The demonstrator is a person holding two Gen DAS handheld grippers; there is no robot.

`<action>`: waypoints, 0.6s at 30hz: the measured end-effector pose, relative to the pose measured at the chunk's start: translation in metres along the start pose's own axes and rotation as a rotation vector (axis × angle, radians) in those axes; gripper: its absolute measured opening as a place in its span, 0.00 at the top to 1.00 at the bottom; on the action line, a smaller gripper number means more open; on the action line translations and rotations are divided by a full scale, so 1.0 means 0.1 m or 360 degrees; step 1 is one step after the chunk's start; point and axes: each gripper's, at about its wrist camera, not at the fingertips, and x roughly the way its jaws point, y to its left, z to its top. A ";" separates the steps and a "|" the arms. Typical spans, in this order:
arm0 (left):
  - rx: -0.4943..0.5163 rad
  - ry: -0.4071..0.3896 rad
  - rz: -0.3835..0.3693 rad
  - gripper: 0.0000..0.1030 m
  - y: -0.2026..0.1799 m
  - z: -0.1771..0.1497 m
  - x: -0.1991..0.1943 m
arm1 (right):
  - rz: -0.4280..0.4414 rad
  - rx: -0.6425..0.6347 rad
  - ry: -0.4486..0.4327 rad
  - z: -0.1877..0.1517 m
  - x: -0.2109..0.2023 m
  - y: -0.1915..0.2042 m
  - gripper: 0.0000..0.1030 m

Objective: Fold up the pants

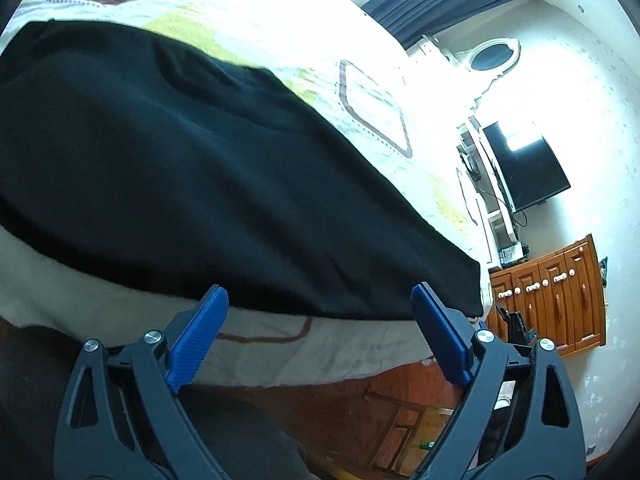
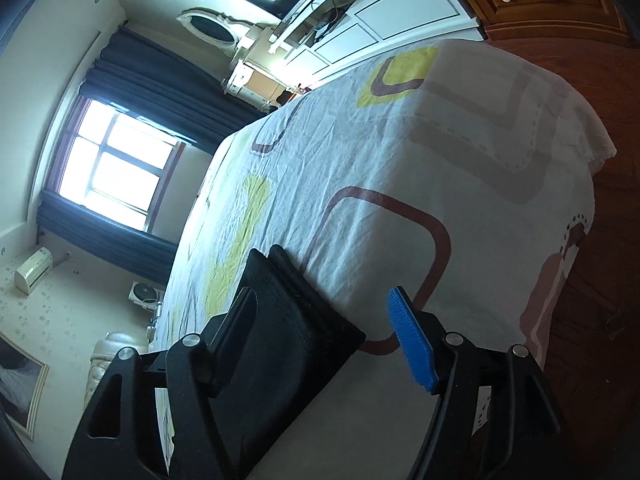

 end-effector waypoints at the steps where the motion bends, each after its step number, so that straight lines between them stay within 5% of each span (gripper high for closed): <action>1: 0.0006 -0.0048 0.0040 0.10 0.04 0.05 -0.08 | 0.0007 -0.0021 0.0027 0.04 0.05 0.03 0.34; 4: -0.0022 -0.0193 0.0133 0.05 0.27 0.34 -0.33 | 0.0005 -0.0064 0.0048 0.12 0.15 0.12 0.34; 11: 0.0024 -0.0262 0.0502 0.03 1.00 0.77 -0.52 | -0.0108 -0.0401 0.0279 0.33 0.59 0.52 0.34; 16: -0.0184 -0.0240 0.0477 0.03 1.37 0.85 -0.56 | -0.0225 -0.0522 0.0549 0.28 0.89 0.62 0.34; 18: -0.0235 -0.0245 0.0427 0.03 1.43 0.84 -0.56 | -0.0294 -0.0628 0.0641 0.18 0.95 0.73 0.51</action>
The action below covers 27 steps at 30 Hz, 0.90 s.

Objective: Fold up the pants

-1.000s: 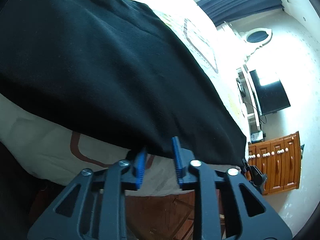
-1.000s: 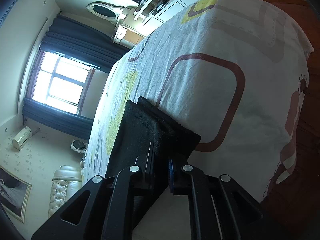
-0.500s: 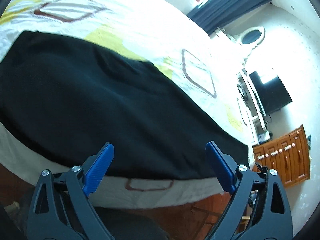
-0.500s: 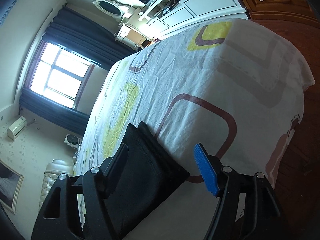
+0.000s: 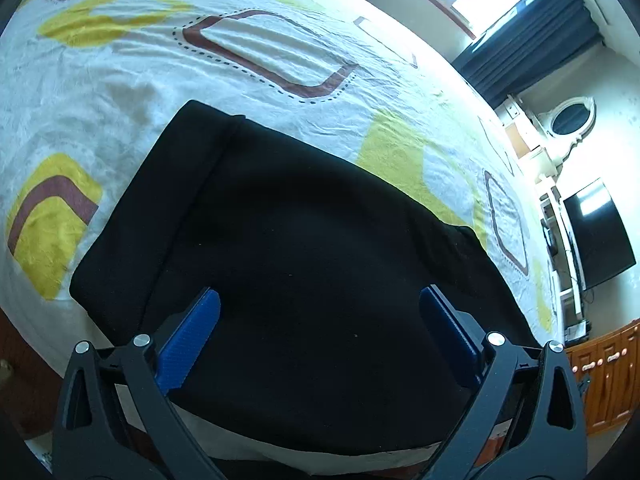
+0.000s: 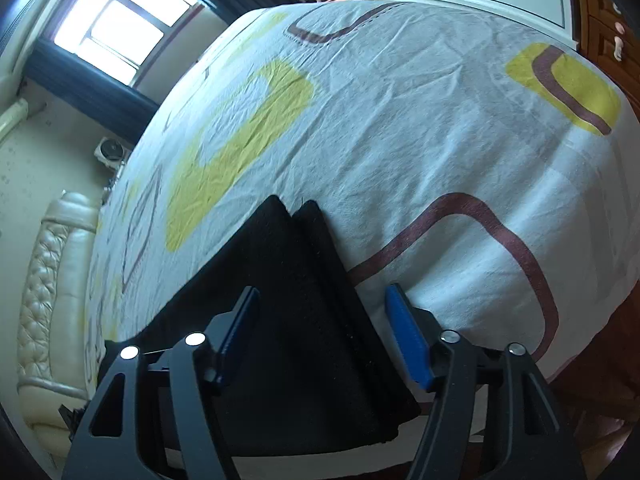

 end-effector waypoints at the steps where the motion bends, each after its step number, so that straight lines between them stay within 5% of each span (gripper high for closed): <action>1: -0.0012 0.0003 -0.0014 0.03 0.02 0.01 0.01 | -0.0057 -0.0066 0.0035 -0.03 0.02 0.07 0.55; 4: 0.0007 -0.0005 -0.0015 0.03 0.00 -0.01 0.05 | -0.0019 -0.0088 0.0106 -0.09 0.04 0.15 0.79; 8: 0.0090 -0.0021 0.0041 0.03 -0.06 -0.06 0.09 | 0.0000 -0.0062 0.0062 -0.13 -0.07 0.30 0.80; 14: 0.0211 -0.0019 0.0108 0.03 -0.11 -0.10 0.17 | 0.0348 0.0041 -0.0073 -0.14 -0.48 0.66 0.80; 19: 0.0204 -0.0014 0.0130 0.03 -0.12 -0.09 0.17 | 0.0539 -0.0031 -0.0096 -0.27 -0.70 1.28 0.80; 27: 0.0144 -0.0005 0.0105 0.03 -0.07 -0.06 0.15 | 0.0625 -0.0235 -0.0021 -0.64 -0.57 2.39 0.80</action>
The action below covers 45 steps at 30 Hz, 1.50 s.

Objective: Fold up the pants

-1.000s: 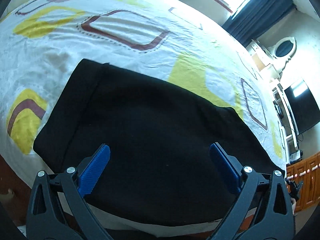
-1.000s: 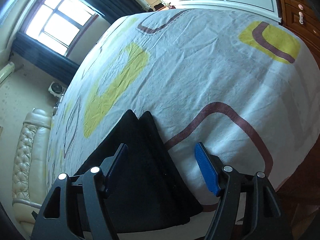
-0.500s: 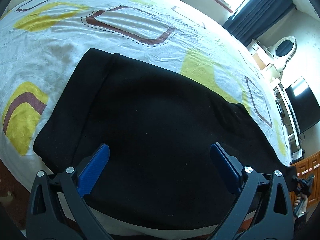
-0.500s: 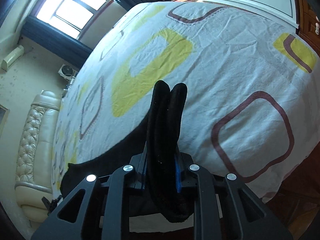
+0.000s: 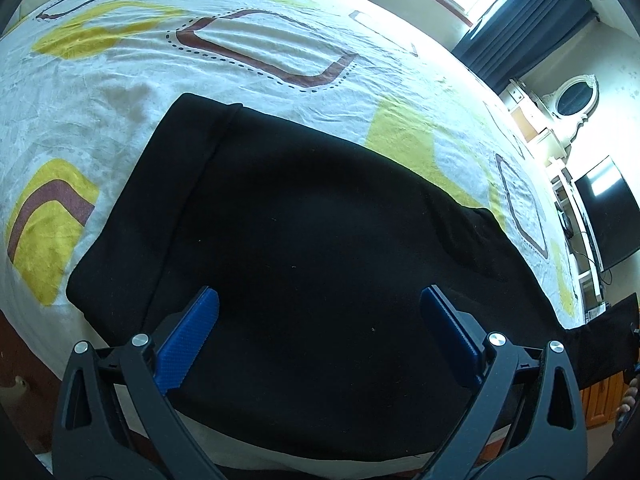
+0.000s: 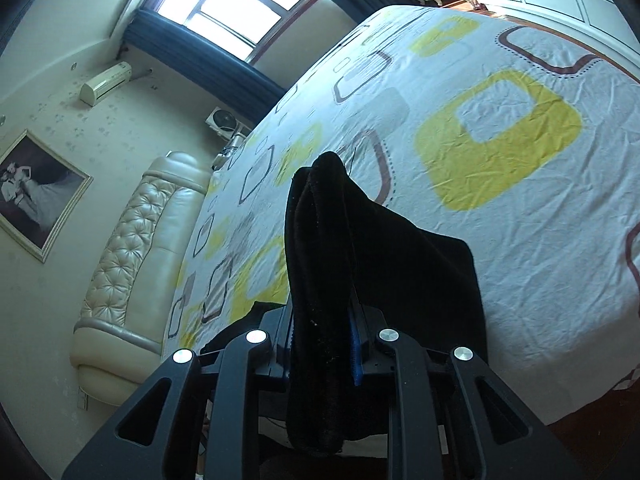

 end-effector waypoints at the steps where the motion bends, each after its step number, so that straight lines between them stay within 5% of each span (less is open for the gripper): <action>1: 0.0004 0.0001 -0.0002 0.03 0.00 0.00 0.00 | 0.0021 -0.0003 0.0022 -0.04 0.10 0.08 0.80; 17: -0.0035 0.0008 -0.0017 0.03 0.02 0.00 -0.03 | -0.0306 -0.0253 0.0308 -0.95 1.71 0.77 0.80; 26: -0.0056 0.0011 -0.0021 0.03 0.03 0.02 -0.03 | -0.0495 -0.0254 0.0323 -1.24 2.11 0.73 0.78; 37: -0.0035 0.0009 -0.0013 0.03 0.02 0.01 -0.02 | -0.0302 -0.0189 0.0355 -1.47 2.10 0.82 0.41; 42: 0.0015 0.0007 0.0006 0.03 -0.01 -0.01 -0.01 | -0.0041 -0.0229 0.0465 -1.51 1.95 0.95 0.39; 45: 0.0014 0.0006 0.0004 0.03 -0.02 0.00 -0.01 | 0.0030 -0.0256 0.0351 -1.26 1.59 0.85 0.37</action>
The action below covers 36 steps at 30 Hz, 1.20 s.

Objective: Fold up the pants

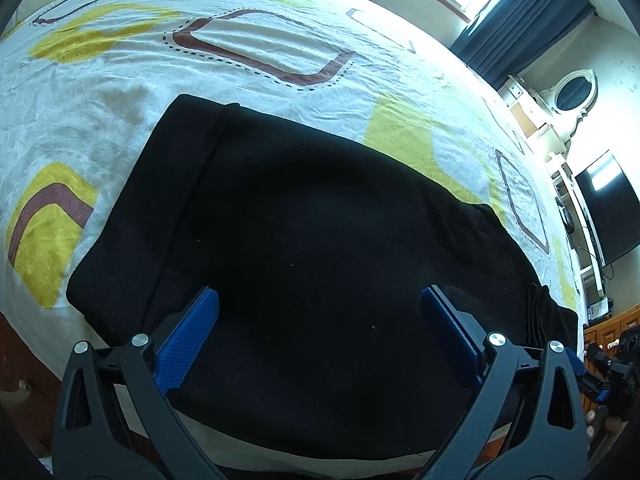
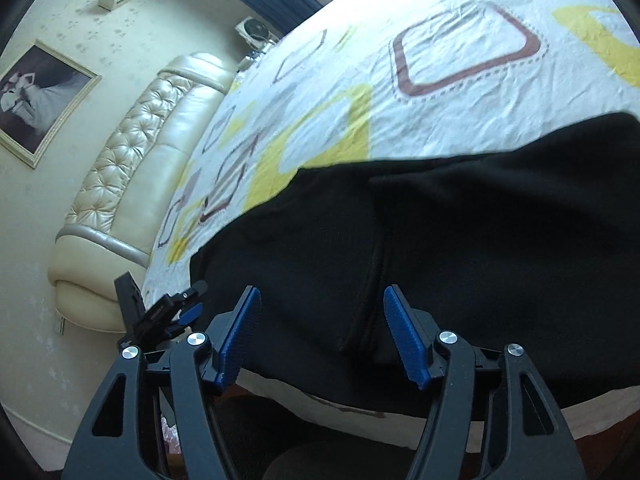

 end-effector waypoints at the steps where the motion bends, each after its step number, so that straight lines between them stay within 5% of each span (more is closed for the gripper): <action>1: -0.0008 -0.0001 -0.0006 0.03 0.01 0.00 0.00 | -0.0020 0.0007 -0.0064 0.08 -0.17 -0.11 0.36; 5: -0.0032 -0.0004 -0.0022 0.03 0.02 0.01 0.00 | -0.0181 0.0221 -0.0345 0.38 -0.81 -0.84 0.36; 7: -0.0032 -0.0008 -0.0014 0.03 0.02 0.01 0.01 | -0.0260 0.0387 -0.0379 0.47 -0.93 -1.30 0.36; 11: 0.0013 -0.0015 0.0016 0.03 -0.02 -0.02 0.01 | -0.0086 0.0642 -0.0325 0.54 -0.82 -1.93 0.36; 15: 0.0051 -0.0017 0.0039 0.03 -0.05 -0.03 0.03 | 0.0034 0.0664 -0.0235 0.58 -0.57 -2.06 0.37; 16: 0.0052 -0.0018 0.0041 0.03 -0.05 -0.03 0.03 | 0.0032 0.0638 -0.0237 0.59 -0.54 -2.04 0.54; 18: 0.0051 -0.0021 0.0044 0.03 -0.04 -0.03 0.03 | -0.0016 0.0620 -0.0196 0.61 -0.47 -2.05 0.67; 21: 0.0060 -0.0021 0.0047 0.03 -0.05 -0.03 0.04 | -0.0010 0.0608 -0.0186 0.58 -0.45 -2.12 0.73; 24: 0.0077 -0.0021 0.0056 0.03 -0.05 -0.03 0.05 | 0.0033 0.0616 -0.0203 0.54 -0.47 -2.15 0.71; 28: 0.0090 -0.0021 0.0061 0.03 -0.05 -0.03 0.06 | 0.0205 0.0685 -0.0222 0.38 -0.58 -2.17 0.48; 36: 0.0072 -0.0026 0.0045 0.03 -0.04 -0.03 0.04 | 0.0351 0.0647 -0.0066 -0.19 -0.79 -2.12 0.42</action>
